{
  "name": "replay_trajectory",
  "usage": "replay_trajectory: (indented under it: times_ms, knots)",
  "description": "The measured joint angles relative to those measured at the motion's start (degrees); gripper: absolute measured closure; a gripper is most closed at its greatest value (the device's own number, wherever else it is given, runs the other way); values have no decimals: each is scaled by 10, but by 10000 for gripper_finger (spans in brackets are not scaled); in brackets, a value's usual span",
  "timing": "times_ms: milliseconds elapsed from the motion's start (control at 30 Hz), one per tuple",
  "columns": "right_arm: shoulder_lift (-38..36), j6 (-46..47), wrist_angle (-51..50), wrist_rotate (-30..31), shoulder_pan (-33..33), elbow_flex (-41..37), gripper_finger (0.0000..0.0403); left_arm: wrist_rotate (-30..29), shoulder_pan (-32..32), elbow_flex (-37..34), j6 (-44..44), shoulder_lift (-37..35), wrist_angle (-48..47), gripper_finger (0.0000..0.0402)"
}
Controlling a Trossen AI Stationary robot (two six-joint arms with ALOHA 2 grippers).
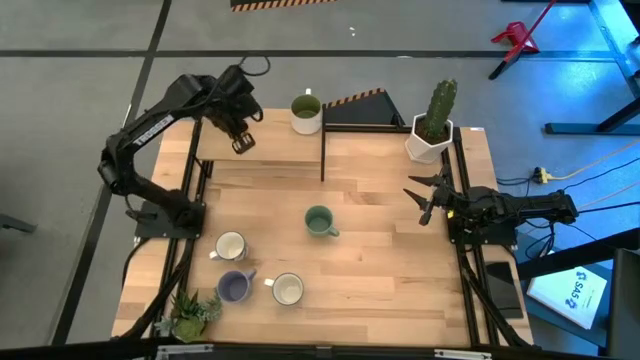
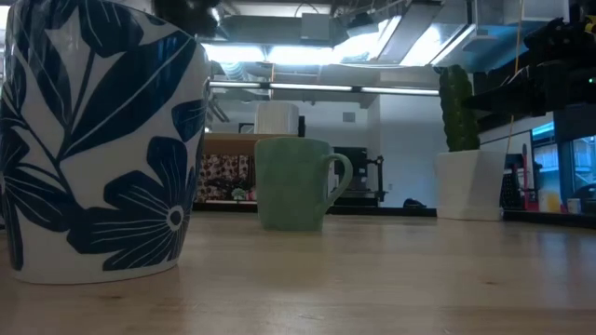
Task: Place coffee mugs
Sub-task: Put the patterned blue mug on the shelf
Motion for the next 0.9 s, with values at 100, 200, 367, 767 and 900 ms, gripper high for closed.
replay_trajectory:
  times_ms: [100,200,367,767,900]
  knots:
    - [0,0,0,0,0,0,226,109,-46,2,-18,-23,-18,400]
    - [0,2,0,0,0,0,226,140,-110,2,-63,-35,-84,384]
    - [0,1,0,0,0,0,226,138,-252,-22,-172,-74,-87,338]
    - [0,-13,0,1,0,0,226,91,-453,-209,-294,-108,-71,215]
    - [0,-13,0,1,0,0,226,82,-461,-297,-274,-108,-24,207]
